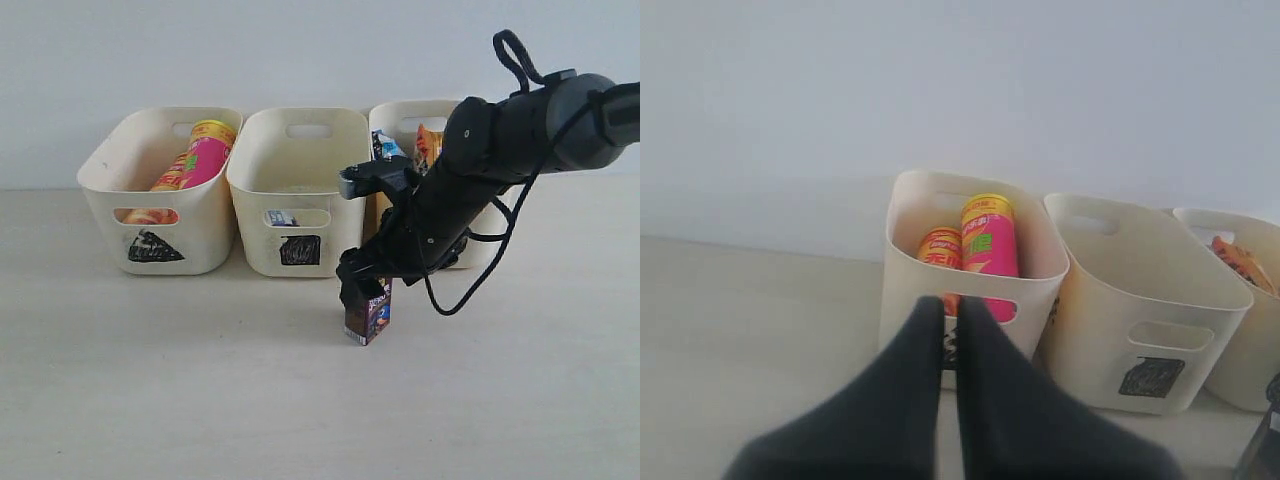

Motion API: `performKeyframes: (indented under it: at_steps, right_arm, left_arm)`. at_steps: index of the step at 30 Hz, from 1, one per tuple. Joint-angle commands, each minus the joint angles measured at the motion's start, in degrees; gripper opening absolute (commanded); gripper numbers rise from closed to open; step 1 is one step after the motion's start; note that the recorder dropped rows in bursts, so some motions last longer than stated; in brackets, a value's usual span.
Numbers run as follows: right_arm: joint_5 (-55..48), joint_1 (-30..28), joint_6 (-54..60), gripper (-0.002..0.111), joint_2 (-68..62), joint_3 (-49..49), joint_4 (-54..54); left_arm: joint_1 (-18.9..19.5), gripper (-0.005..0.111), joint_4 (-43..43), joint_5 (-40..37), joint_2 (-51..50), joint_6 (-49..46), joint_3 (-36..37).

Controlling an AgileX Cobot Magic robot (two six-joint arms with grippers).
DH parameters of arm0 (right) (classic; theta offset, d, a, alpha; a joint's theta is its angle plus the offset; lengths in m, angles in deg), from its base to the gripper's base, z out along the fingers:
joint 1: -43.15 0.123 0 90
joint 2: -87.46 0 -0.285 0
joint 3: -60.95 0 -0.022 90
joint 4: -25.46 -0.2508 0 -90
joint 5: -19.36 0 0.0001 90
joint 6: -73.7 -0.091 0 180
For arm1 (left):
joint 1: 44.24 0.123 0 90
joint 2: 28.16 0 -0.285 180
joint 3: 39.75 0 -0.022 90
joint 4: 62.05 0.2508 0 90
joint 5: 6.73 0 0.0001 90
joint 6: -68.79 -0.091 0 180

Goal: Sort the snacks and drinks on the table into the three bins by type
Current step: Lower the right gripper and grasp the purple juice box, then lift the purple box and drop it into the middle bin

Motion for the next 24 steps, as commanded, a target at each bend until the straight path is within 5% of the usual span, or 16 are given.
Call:
performKeyframes:
  at_steps: [1,8,24]
  right_arm:
    - [0.4,0.1,1.0,0.052,0.1,0.3,0.3]
    - [-1.4,0.1,1.0,0.000,0.8,0.3,0.3]
    - [4.6,0.0,1.0,0.000,16.4,0.3,-1.1]
  left_arm:
    - [-0.3,0.004,0.2,0.0,0.3,-0.3,0.3]
    - [-0.3,0.004,0.2,0.0,0.3,-0.7,0.3]
    - [-0.3,0.004,0.2,-0.2,0.3,-0.7,0.3]
